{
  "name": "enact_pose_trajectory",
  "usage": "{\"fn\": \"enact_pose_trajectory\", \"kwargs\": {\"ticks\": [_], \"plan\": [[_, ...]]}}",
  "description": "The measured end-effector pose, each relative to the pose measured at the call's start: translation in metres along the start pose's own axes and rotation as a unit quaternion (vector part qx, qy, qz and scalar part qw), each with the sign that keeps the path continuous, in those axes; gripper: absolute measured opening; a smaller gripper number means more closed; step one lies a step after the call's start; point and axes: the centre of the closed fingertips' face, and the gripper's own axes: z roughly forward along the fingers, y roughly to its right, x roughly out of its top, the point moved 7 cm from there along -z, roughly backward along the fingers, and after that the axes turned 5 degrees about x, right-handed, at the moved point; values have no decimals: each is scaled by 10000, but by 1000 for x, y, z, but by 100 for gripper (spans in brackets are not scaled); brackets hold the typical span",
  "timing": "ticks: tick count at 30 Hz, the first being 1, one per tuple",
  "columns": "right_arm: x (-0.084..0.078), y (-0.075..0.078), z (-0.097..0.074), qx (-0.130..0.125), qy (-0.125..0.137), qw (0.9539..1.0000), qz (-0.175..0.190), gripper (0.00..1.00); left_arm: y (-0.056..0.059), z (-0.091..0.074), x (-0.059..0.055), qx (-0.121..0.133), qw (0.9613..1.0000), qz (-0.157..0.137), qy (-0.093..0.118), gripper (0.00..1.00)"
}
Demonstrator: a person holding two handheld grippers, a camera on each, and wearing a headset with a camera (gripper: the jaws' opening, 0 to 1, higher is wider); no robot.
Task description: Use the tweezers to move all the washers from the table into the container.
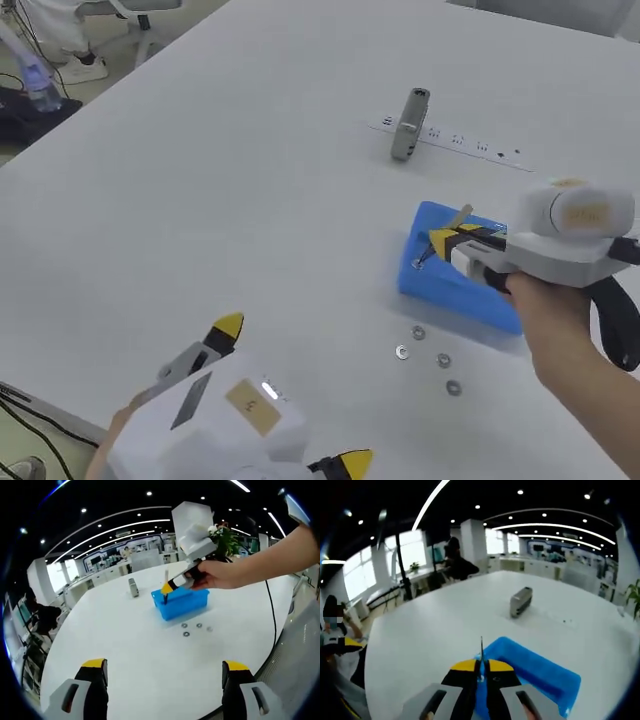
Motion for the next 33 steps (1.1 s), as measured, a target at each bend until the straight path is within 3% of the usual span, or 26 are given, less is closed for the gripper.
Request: {"fn": "enact_pose_trajectory", "kwargs": {"ticks": [6,12,19,24,33], "plan": [[-9,2,4,-8,-156,9998,-86,2,0,1,-1,-23,10000,-6,-50,97],[-9,-1,-1,-23,-145,9995,-264,3,0,1,-1,-29,10000,-13,-40,97],[-2,6,2,-37,-201,9998,67,3,0,0,0,-10,10000,-33,12,97],[7,2,-9,-78,1,9999,99,3,-1,-1,1,18,10000,-18,42,97],[27,-18,-49,17,454,9990,-16,3,0,-1,2,17,9999,-24,110,98]]}}
